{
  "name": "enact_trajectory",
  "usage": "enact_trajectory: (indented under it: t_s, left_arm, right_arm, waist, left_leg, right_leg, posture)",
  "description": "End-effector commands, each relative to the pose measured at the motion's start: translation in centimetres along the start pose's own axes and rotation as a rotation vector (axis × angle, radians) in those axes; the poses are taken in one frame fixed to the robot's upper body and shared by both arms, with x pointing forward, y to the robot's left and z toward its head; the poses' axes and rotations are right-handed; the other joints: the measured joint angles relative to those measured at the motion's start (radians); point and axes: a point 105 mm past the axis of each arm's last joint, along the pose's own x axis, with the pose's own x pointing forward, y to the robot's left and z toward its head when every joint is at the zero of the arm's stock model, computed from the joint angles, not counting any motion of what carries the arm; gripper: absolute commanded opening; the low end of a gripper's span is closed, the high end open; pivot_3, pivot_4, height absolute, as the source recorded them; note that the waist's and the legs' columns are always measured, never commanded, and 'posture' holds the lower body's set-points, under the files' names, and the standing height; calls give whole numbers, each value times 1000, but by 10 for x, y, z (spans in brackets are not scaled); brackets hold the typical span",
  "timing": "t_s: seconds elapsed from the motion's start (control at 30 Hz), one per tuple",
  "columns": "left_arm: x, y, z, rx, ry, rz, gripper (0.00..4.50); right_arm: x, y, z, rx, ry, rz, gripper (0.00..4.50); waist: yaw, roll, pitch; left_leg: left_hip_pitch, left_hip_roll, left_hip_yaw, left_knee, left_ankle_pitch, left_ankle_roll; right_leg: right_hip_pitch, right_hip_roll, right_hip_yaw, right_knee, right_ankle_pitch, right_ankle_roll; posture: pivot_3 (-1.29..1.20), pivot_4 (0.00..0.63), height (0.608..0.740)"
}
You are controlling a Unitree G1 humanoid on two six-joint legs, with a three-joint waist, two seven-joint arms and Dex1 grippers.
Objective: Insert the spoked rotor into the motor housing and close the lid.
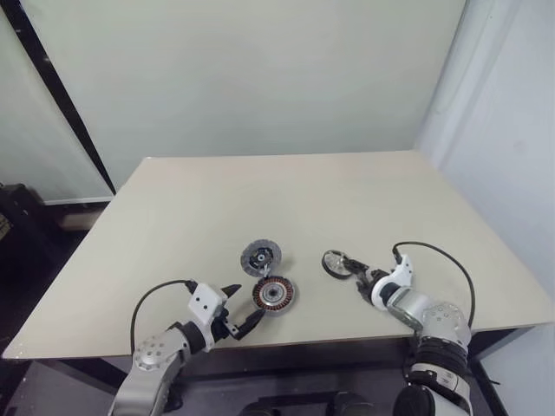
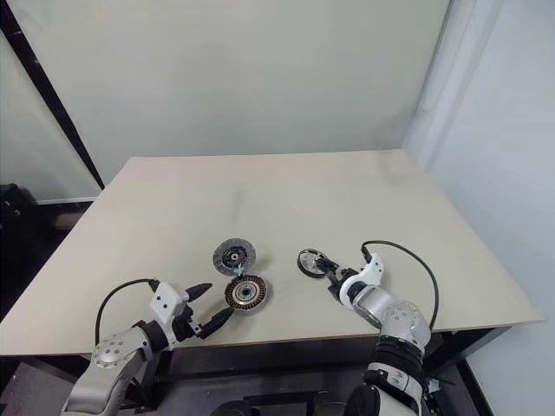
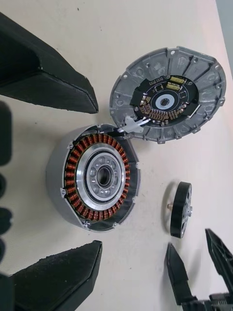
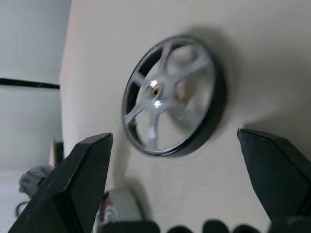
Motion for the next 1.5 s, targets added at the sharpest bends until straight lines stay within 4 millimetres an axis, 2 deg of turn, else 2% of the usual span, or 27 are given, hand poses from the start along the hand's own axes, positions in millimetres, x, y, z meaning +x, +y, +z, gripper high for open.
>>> enact_trajectory:
  t_s: [0.03, 0.1, 0.2, 0.53, 0.73, 0.93, 1.0, 1.1, 1.3, 1.5]
  left_arm:
    - [-1, 5, 12, 30, -34, 11, 4500]
    - [-1, 5, 11, 29, -34, 12, 4500]
    - [-2, 5, 11, 28, -34, 15, 4500]
    - [-1, 4, 11, 23, -37, 16, 4500]
    - [0, 4, 11, 21, -40, 15, 4500]
    - [-3, 8, 10, 22, -36, 27, 4500]
    - [-5, 10, 8, 17, -27, 38, 4500]
    - [-9, 15, 6, 14, -19, 59, 4500]
    - [-17, 18, 2, -7, 11, 61, 4500]
    - [-27, 14, -3, -23, 67, 20, 4500]
  right_arm:
    - [6, 16, -2, 7, 12, 48, 4467]
    - [8, 17, -3, 14, 11, 48, 4467]
    - [9, 15, -2, 22, -1, 38, 3825]
    - [9, 10, 2, 68, -35, 32, 391]
    - [5, 12, 3, 94, -34, 55, 373]
    - [-5, 42, 2, 101, 15, 197, 373]
    - [-11, 57, -8, 48, 80, 260, 373]
    - [-16, 68, -25, -22, 158, 293, 373]
    - [-21, 77, -71, -132, 326, 306, 373]
    - [-20, 79, -94, -159, 392, 305, 373]
  waist:
    - [0, 0, 0]
    - [0, 0, 0]
    - [-1, 0, 0]
    - [0, 2, 0]
    - [0, 2, 0]
    - [0, 3, 0]
    - [0, 3, 0]
    - [0, 3, 0]
    - [0, 3, 0]
    - [0, 4, 0]
  left_leg:
    - [0, 0, 0, 0, 0, 0]
    - [0, 0, 0, 0, 0, 0]
    - [0, 0, 1, 0, 0, 0]
    - [-1, 0, 0, -1, 0, 0]
    - [-1, 0, 0, -1, 0, 0]
    - [-1, 2, 0, -2, 0, 0]
    - [-1, 2, 0, -3, 0, 0]
    - [-1, 2, 0, -4, 0, 0]
    - [-2, 2, 0, -6, 0, 0]
    - [-2, 4, 0, -5, 0, 0]
  right_leg:
    - [0, 0, 0, 0, 0, 0]
    - [0, -1, 0, -1, 0, 0]
    - [0, -1, 1, -1, 0, 0]
    - [0, -1, 1, -1, 0, 0]
    - [0, -1, 1, -1, 0, 0]
    - [-1, -1, 1, -1, 0, 0]
    - [-1, -1, 1, -2, 0, 0]
    - [-2, -1, 1, -2, 0, 0]
    - [-2, -1, 0, -3, 0, 0]
    - [-3, -1, 0, -4, 0, 0]
  posture:
    - [0, 0, 740]
    - [0, 0, 740]
    - [0, 0, 740]
    - [0, 0, 740]
    - [0, 0, 740]
    - [0, 0, 740]
    - [0, 0, 740]
    - [0, 0, 740]
    - [0, 0, 740]
    - [0, 0, 740]
